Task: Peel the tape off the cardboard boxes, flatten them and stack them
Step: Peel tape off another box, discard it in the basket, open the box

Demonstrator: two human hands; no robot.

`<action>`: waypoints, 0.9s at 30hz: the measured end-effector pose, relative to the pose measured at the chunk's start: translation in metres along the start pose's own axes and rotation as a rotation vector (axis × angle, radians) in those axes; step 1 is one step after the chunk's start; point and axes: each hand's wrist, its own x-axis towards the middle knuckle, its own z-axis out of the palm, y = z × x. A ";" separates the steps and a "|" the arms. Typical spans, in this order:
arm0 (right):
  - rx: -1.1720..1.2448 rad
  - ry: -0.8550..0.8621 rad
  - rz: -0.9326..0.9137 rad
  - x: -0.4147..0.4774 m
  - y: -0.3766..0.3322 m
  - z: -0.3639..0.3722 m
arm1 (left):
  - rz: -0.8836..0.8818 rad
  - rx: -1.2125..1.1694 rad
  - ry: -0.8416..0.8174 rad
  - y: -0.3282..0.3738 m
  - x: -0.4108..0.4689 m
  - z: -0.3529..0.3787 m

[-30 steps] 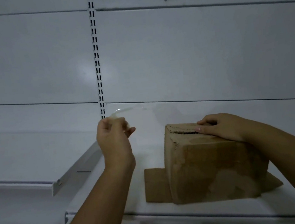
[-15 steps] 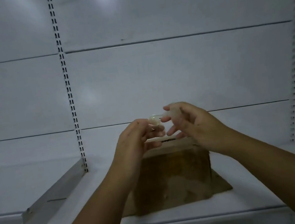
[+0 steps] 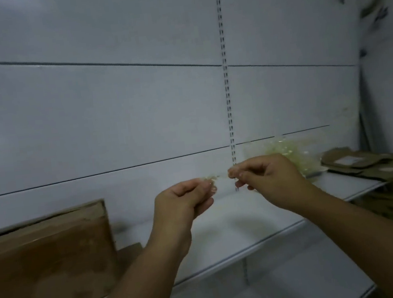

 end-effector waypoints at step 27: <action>-0.713 0.211 0.195 0.153 0.209 -0.176 | 0.107 0.358 -0.274 -0.145 0.300 0.195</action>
